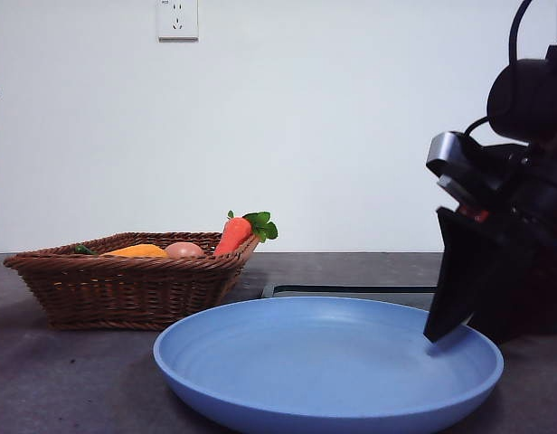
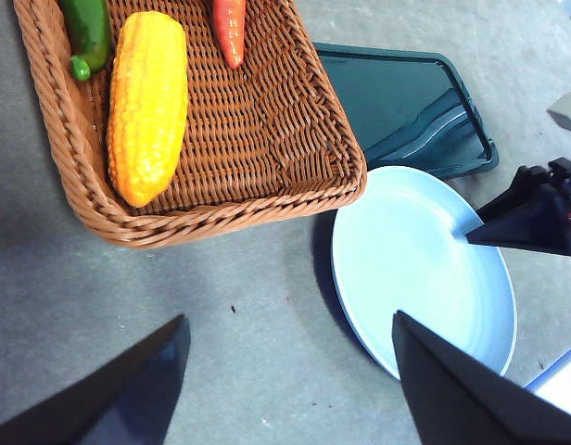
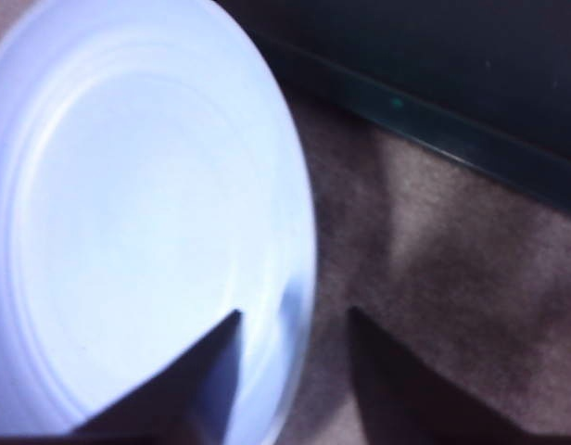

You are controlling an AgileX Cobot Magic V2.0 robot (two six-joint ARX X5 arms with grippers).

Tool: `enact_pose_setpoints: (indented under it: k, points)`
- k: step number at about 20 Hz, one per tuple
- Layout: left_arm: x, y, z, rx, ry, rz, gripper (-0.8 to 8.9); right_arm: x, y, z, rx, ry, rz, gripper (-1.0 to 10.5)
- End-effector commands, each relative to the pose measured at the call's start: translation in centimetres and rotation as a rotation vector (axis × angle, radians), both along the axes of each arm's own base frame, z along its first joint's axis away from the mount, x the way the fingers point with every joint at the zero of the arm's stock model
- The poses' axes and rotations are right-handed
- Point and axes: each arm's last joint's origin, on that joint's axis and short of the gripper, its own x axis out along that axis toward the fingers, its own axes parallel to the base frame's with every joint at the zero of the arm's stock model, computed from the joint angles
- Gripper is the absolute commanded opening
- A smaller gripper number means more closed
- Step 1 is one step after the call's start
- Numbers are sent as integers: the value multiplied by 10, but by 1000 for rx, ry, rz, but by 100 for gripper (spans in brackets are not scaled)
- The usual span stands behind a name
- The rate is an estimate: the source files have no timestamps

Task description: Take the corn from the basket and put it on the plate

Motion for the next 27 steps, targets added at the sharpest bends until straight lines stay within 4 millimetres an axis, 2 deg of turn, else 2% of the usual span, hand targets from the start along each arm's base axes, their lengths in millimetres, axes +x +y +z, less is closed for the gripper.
enact_pose_setpoints:
  k: [1,2,7,11,14,17,23,27]
  points:
    - [2,0,4,8,-26,-13,356,4,3,-1,3,1,1,42]
    - [2,0,4,7,-27,-14,356,4,3,-1,3,1,0,-3]
    - [7,-4,7,31,-19,-18,356,5,3,3,16,25,-20,3]
    - [26,-14,23,117,-47,-1,356,6,3,31,21,4,-14,3]
    - [50,-28,27,169,-37,-19,356,2,2,60,36,-45,-11,3]
    - [80,-46,22,279,-12,-10,356,-7,-1,84,61,-112,-19,3]
    - [140,-78,-5,477,78,7,355,-28,-11,112,75,-213,-50,3]
    - [170,-92,-25,510,125,-23,355,-35,-16,123,96,-256,-70,3]
